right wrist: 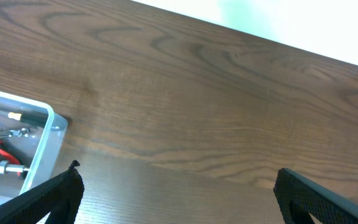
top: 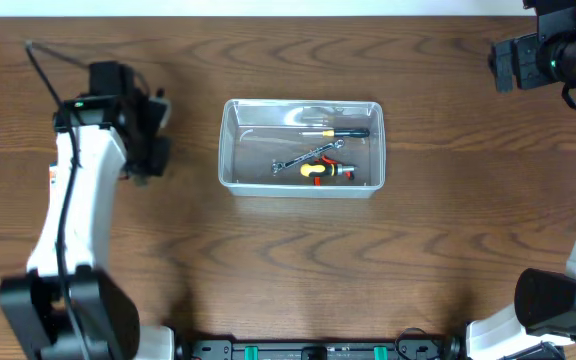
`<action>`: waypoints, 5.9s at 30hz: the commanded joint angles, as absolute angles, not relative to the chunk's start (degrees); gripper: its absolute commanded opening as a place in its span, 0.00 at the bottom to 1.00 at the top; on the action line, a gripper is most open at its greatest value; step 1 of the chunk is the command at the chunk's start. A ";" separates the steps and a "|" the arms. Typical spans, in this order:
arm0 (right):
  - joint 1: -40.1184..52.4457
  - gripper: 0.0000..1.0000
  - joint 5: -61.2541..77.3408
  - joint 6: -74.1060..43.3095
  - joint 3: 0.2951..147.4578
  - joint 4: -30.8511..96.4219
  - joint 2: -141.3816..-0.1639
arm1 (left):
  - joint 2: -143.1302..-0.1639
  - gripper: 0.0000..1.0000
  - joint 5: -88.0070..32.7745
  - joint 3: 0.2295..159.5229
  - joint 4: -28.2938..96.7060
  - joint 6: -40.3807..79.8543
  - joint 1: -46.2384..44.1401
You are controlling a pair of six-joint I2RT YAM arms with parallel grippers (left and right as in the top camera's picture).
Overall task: Pack container
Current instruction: 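Carry the red-handled tool into the container with the left gripper, then release the tool and move the left gripper to the blue box, then lower the left gripper and grasp the blue precision screwdriver box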
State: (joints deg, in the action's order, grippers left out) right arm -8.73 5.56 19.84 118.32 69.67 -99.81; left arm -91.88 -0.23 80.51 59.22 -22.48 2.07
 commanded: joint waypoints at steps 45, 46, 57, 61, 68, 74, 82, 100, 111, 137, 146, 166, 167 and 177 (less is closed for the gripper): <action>-8.60 0.99 5.39 18.87 117.93 70.98 -100.14 | -114.02 0.44 -13.06 85.25 44.91 -51.59 -27.03; -8.60 0.99 5.39 18.87 117.93 70.98 -100.14 | -113.91 0.44 -13.04 85.25 44.91 -51.59 -27.03; -8.60 0.99 5.39 18.87 117.93 71.00 -100.14 | -100.68 0.53 1.78 87.29 46.17 -42.33 -25.61; -8.60 0.99 5.39 18.87 117.93 71.00 -100.14 | -91.33 0.76 6.98 88.14 47.94 -36.49 -19.62; -8.60 0.99 5.39 18.87 117.93 71.07 -100.14 | -80.49 0.98 7.09 88.12 51.27 -26.22 4.43; -8.60 0.99 5.39 18.87 117.93 71.09 -100.14 | -81.95 0.98 1.32 88.03 53.98 -21.61 24.60; -8.60 0.99 5.37 18.94 117.93 71.16 -100.14 | -92.92 0.98 0.43 87.18 53.91 -20.64 33.06; -8.60 0.99 5.37 21.52 117.93 71.16 -100.14 | -119.26 0.98 0.40 87.18 53.04 -22.85 33.08; -8.60 0.99 5.37 21.50 117.93 71.22 -100.14 | -122.50 0.98 -0.03 87.18 51.57 -25.06 33.10; -8.60 0.99 3.84 21.50 117.93 72.73 -100.14 | -125.71 0.98 -0.86 87.18 49.87 -26.30 33.21; -8.60 0.99 3.84 21.47 117.93 72.95 -100.14 | -125.71 0.95 -0.86 87.18 49.82 -26.33 33.21; -8.60 0.99 3.84 21.50 117.93 73.10 -100.14 | -125.71 0.66 -0.86 87.18 49.82 -26.30 33.21; -8.60 0.99 3.84 21.50 117.93 73.10 -100.14 | -125.71 0.66 -0.86 87.18 49.82 -26.30 33.21; -8.60 0.99 3.84 21.50 117.93 73.17 -100.14 | -125.71 0.59 -0.86 87.18 49.84 -26.28 33.21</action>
